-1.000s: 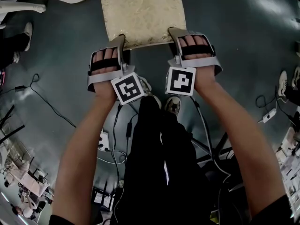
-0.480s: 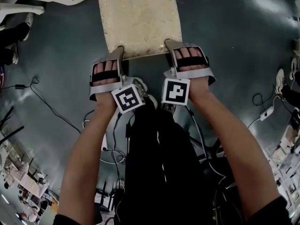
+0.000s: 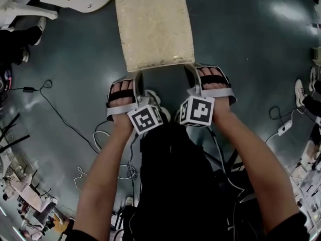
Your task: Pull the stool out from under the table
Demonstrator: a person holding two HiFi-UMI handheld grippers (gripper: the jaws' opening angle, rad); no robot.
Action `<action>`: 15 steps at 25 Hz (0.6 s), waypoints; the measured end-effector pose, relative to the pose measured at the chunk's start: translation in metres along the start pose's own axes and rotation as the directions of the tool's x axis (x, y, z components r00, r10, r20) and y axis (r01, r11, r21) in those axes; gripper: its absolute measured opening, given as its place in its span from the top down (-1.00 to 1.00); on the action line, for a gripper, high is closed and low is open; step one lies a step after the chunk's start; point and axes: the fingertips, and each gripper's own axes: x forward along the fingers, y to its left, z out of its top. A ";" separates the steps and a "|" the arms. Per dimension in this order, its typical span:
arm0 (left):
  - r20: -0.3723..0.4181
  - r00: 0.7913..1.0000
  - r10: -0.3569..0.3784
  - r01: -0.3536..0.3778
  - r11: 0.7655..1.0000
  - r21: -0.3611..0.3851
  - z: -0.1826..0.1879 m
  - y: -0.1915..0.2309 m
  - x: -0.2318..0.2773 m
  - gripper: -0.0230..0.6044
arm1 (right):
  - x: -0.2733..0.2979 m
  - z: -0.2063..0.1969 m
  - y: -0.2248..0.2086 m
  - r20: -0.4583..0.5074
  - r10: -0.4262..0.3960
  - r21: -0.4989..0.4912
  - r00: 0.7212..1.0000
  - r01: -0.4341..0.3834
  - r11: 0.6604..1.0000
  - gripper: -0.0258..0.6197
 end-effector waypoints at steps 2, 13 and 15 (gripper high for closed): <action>-0.004 1.000 0.006 -0.006 0.996 -0.094 0.001 0.009 -0.017 0.91 | -0.014 0.001 -0.003 0.025 0.017 0.082 1.000 -0.018 0.996 0.90; 0.112 0.992 -0.065 0.111 0.874 -0.474 0.043 0.053 -0.129 0.91 | -0.138 0.018 -0.072 0.137 -0.028 0.452 0.990 -0.037 0.891 0.90; 0.133 0.989 -0.065 0.127 0.837 -0.532 0.049 0.069 -0.142 0.91 | -0.151 0.024 -0.087 0.157 -0.053 0.485 0.986 -0.030 0.874 0.90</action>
